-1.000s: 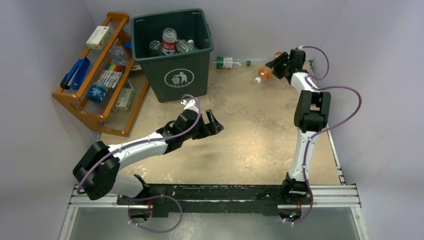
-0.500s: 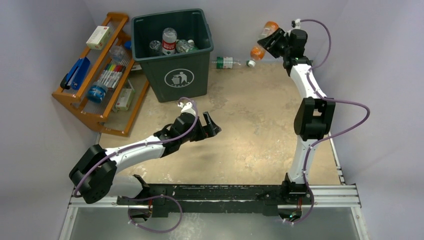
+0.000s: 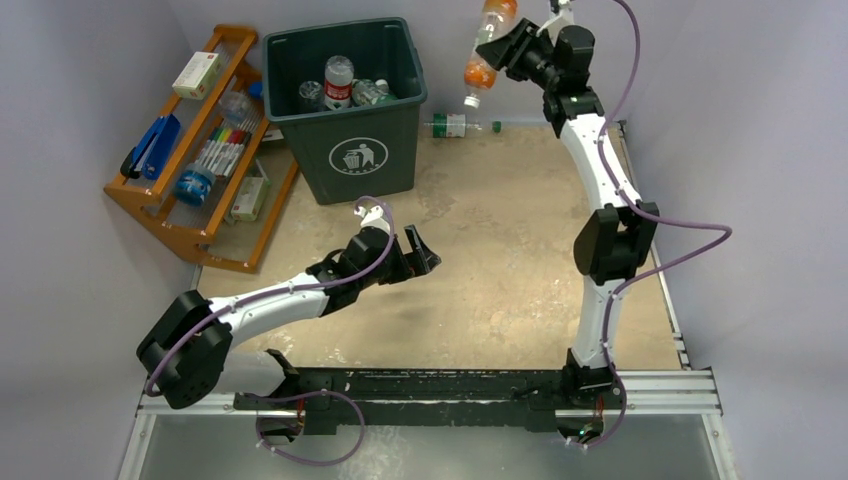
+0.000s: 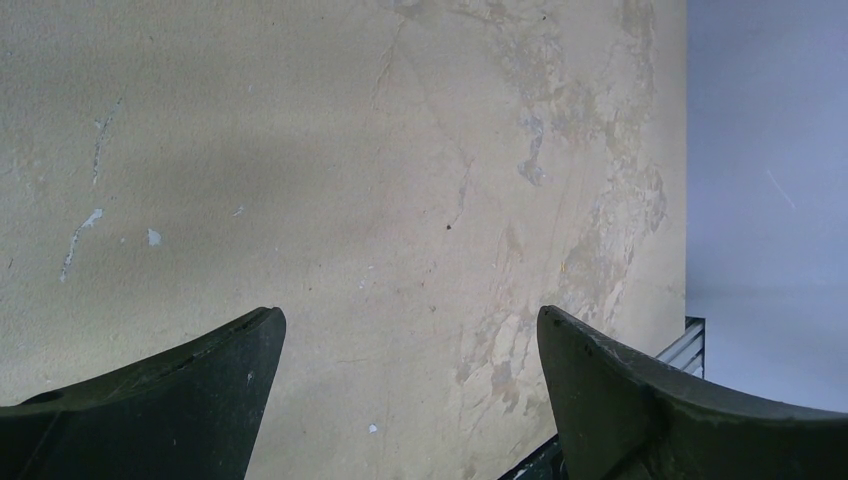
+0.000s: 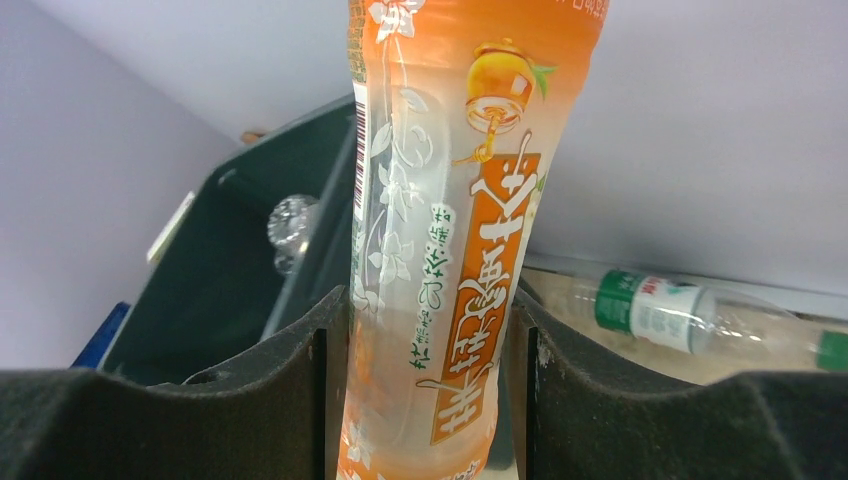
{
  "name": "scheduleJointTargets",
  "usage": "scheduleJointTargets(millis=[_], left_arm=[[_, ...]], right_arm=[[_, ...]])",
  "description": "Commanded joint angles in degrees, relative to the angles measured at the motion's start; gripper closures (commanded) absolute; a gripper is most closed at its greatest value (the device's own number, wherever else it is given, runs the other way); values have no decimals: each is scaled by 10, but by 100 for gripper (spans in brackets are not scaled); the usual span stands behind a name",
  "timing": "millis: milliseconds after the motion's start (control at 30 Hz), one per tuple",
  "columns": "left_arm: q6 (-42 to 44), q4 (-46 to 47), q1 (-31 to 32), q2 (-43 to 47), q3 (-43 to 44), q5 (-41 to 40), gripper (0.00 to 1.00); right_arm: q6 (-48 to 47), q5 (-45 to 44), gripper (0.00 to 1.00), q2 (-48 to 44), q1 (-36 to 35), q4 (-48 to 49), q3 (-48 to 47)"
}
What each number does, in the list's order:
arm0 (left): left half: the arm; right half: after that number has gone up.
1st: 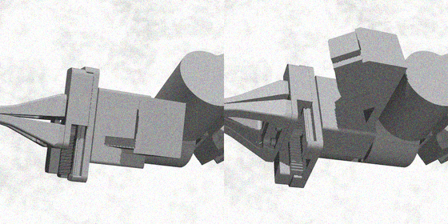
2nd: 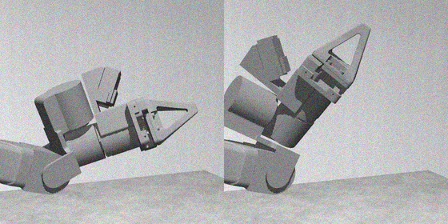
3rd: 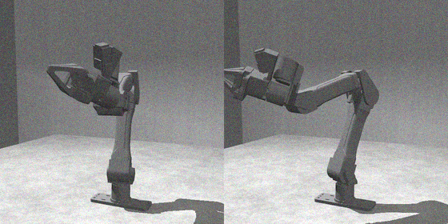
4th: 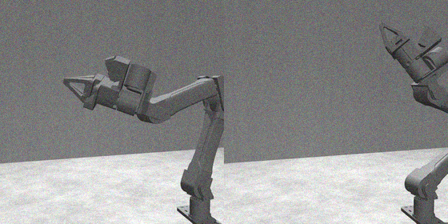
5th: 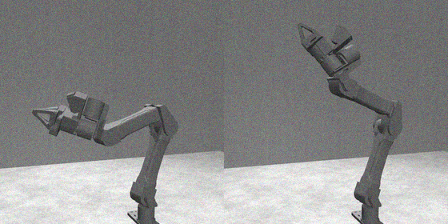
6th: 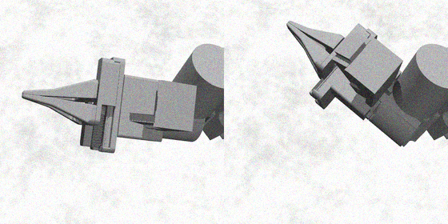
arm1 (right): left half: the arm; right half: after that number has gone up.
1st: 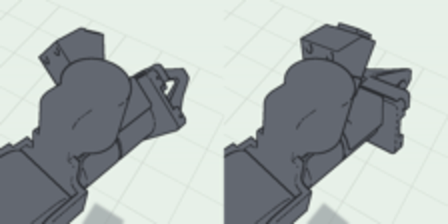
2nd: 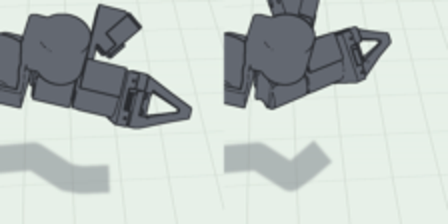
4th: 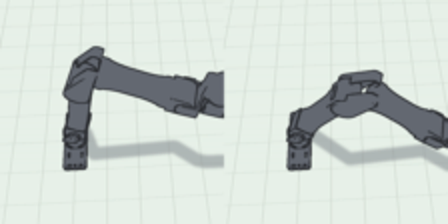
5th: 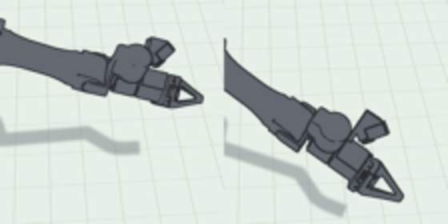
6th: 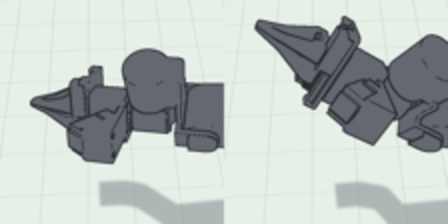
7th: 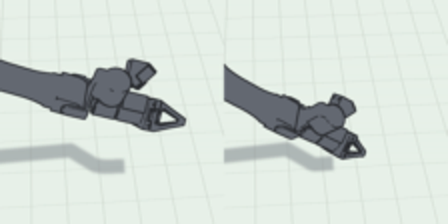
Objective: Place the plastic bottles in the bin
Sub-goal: Pick up the plastic bottle at the center of the board, then place the plastic bottle in the trash bin.
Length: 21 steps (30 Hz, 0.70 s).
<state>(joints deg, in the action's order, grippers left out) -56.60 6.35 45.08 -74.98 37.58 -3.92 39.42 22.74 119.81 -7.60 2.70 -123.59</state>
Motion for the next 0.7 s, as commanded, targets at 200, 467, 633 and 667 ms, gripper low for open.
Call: scheduleJointTargets(millis=[200,467,633,667], left_arm=[[-11,34,2,25,-12,-11,2],[-14,33,2,42,-24,-16,3],[-15,34,2,43,-25,-14,2],[-15,34,2,44,-25,-15,2]], right_arm=[[-25,33,59,-74,-48,100,-31],[-20,26,59,-82,-74,150,-29],[-25,19,58,-69,-105,186,-44],[-27,16,58,-66,-110,191,-49]])
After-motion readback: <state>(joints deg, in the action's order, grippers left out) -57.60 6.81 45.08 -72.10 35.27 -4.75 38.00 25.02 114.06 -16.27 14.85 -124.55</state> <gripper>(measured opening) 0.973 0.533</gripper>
